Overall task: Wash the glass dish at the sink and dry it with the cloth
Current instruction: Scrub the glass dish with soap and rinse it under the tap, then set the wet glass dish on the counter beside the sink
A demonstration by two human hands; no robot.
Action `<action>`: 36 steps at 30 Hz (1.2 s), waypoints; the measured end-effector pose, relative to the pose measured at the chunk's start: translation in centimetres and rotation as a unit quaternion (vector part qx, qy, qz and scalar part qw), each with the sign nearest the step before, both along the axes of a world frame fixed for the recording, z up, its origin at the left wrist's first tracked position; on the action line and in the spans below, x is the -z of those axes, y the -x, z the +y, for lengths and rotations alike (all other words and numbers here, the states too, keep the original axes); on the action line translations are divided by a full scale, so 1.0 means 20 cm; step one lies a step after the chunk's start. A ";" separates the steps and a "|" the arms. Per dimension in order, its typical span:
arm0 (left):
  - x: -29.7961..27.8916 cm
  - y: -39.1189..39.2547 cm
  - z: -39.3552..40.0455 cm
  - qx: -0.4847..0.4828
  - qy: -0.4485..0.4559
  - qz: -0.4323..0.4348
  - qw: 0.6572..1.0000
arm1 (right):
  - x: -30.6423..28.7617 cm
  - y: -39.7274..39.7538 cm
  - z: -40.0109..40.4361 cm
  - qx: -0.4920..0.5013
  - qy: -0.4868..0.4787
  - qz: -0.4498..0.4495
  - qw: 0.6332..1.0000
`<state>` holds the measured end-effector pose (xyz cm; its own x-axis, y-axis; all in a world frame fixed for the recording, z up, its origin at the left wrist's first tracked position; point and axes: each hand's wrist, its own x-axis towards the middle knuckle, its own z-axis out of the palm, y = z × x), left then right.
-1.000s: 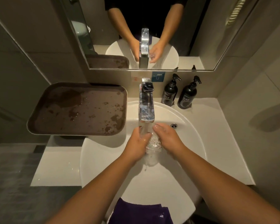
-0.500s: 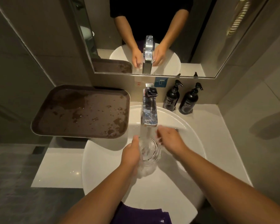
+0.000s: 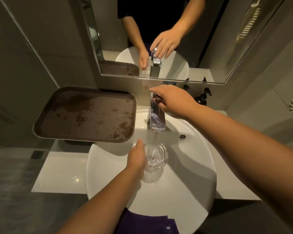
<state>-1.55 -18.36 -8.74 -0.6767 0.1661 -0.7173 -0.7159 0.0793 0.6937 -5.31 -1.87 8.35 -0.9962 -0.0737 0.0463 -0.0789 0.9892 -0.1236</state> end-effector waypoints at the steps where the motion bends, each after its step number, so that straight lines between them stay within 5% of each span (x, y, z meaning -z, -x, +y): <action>1: 0.00 0.01 0.00 0.002 0.011 0.006 1.000 | -0.01 0.00 0.00 0.002 -0.008 0.002 1.000; 11: -0.04 0.01 0.02 0.003 0.031 0.042 0.999 | 0.16 -0.14 -0.02 -0.012 0.029 0.028 0.999; 15: -0.08 0.01 -0.01 0.019 0.034 0.025 0.999 | 0.18 -0.28 -0.02 0.051 0.229 0.069 0.970; 18: -0.12 -0.01 -0.05 0.018 0.009 0.009 1.000 | 0.32 -0.50 -0.05 0.271 0.472 0.055 0.837; 20: -0.15 -0.03 -0.07 0.006 0.001 0.021 1.000 | 0.42 -0.63 -0.08 0.410 0.586 -0.127 0.687; 22: -0.20 -0.05 -0.09 0.031 0.017 0.072 0.997 | 0.48 -0.74 -0.13 0.439 0.627 -0.270 0.584; 25: -0.31 -0.13 -0.12 0.096 0.043 0.200 0.974 | 0.49 -0.78 -0.19 0.399 0.686 -0.335 0.508; 29: -0.47 -0.25 -0.21 0.172 0.135 0.369 0.903 | 0.41 -0.79 -0.26 0.335 0.750 -0.351 0.449; 33: -0.52 -0.35 -0.30 0.188 0.185 0.447 0.855 | 0.30 -0.80 -0.31 0.288 0.772 -0.321 0.467; 36: -0.54 -0.44 -0.32 0.086 0.110 0.369 0.919 | 0.26 -0.81 -0.37 0.261 0.731 -0.261 0.573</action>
<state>7.17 -24.82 2.02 -0.9697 0.2215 -0.1031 -0.0215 0.3430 0.9391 10.93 -9.30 3.10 -0.7706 -0.0220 -0.6369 0.6067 -0.3312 -0.7226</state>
